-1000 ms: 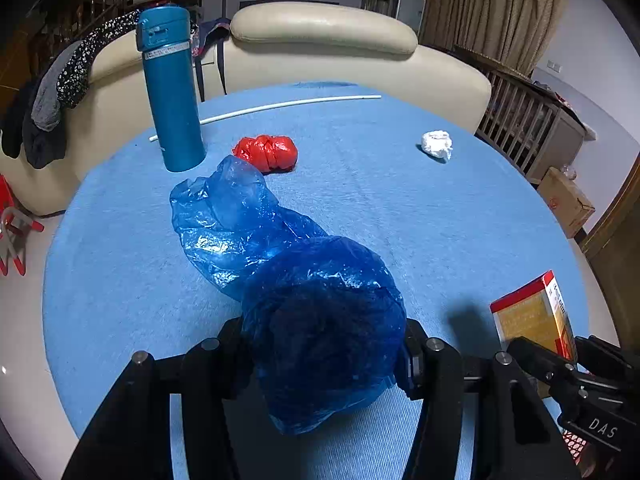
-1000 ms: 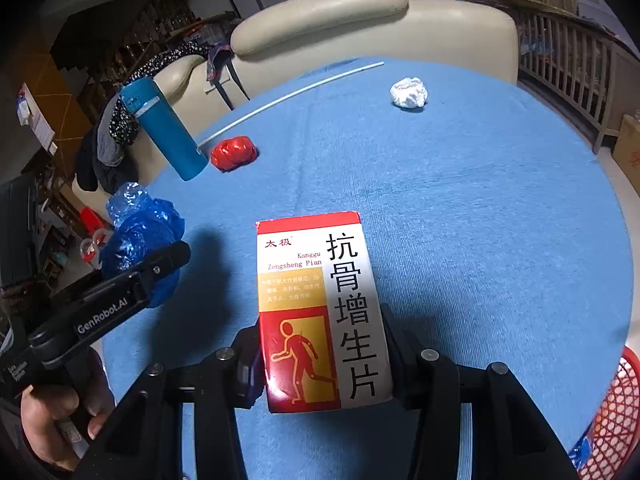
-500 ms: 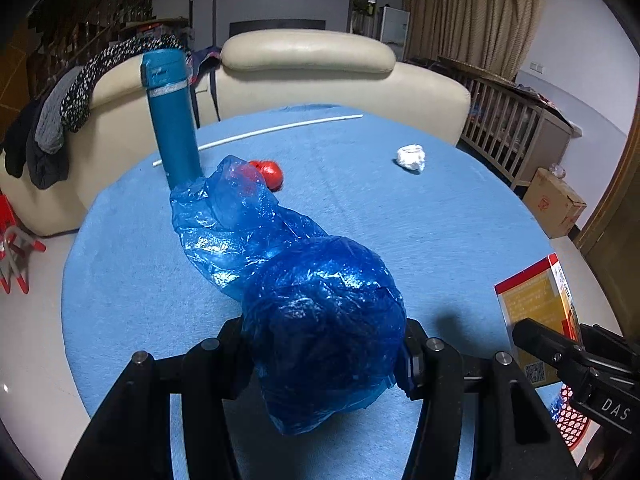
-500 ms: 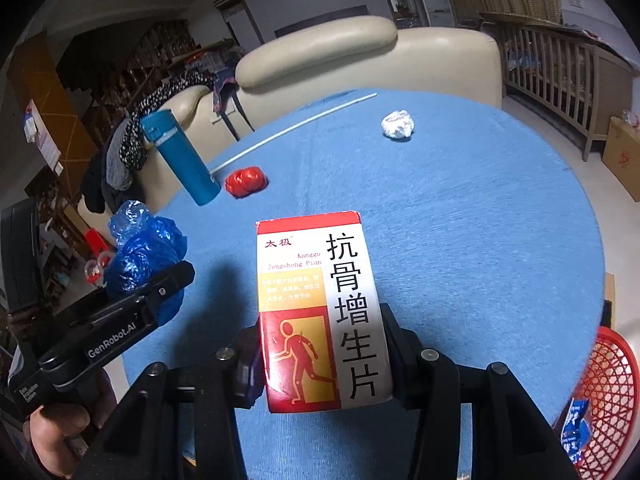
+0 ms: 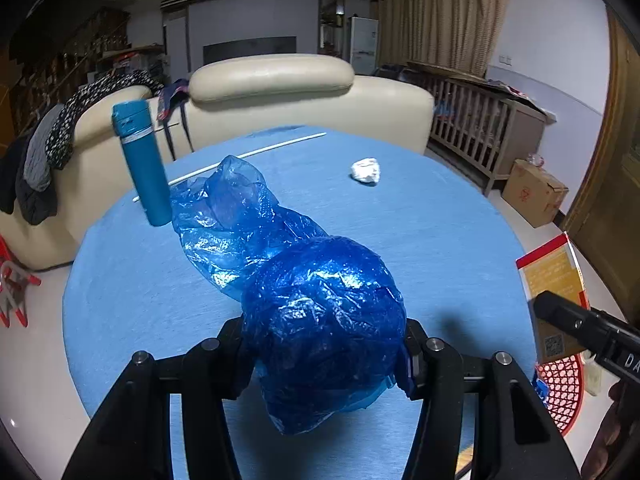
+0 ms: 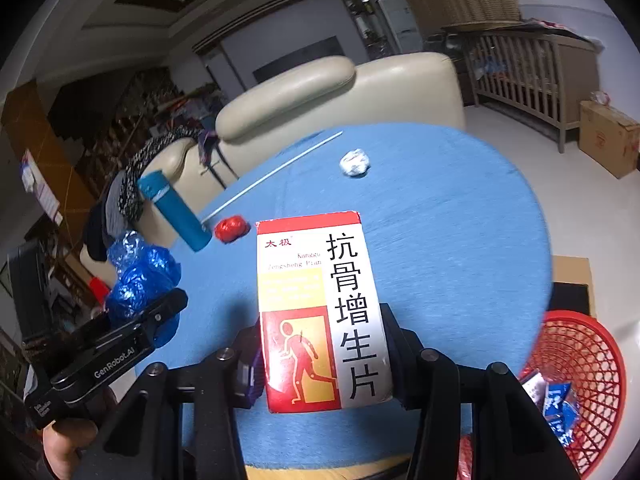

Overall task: Collect trash
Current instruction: 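Carry the medicine box and blue bags over the red basket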

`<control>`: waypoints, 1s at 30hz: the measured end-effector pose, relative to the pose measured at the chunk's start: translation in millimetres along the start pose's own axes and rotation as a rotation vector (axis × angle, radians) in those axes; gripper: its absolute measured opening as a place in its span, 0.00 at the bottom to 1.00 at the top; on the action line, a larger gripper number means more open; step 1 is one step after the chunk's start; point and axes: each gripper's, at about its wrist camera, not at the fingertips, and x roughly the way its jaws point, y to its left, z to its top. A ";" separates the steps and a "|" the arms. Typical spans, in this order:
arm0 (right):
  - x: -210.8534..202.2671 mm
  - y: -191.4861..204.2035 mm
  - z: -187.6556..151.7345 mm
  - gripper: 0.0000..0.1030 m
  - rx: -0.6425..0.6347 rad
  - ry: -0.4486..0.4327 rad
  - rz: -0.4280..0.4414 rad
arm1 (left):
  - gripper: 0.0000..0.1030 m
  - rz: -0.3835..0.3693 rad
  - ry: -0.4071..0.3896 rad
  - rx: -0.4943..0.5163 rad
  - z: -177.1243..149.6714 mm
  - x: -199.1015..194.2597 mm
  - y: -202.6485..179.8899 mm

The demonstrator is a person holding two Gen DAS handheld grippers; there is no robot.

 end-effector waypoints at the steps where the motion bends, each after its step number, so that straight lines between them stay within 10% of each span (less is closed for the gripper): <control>1: -6.0 -5.4 -0.4 0.49 0.010 -0.010 -0.004 | 0.56 -0.006 -0.002 0.010 0.1 -1.4 -4.6; 30: -127.9 -172.9 -43.2 0.49 0.308 -0.201 -0.198 | 0.56 -0.149 0.039 0.266 -18.1 1.8 -119.1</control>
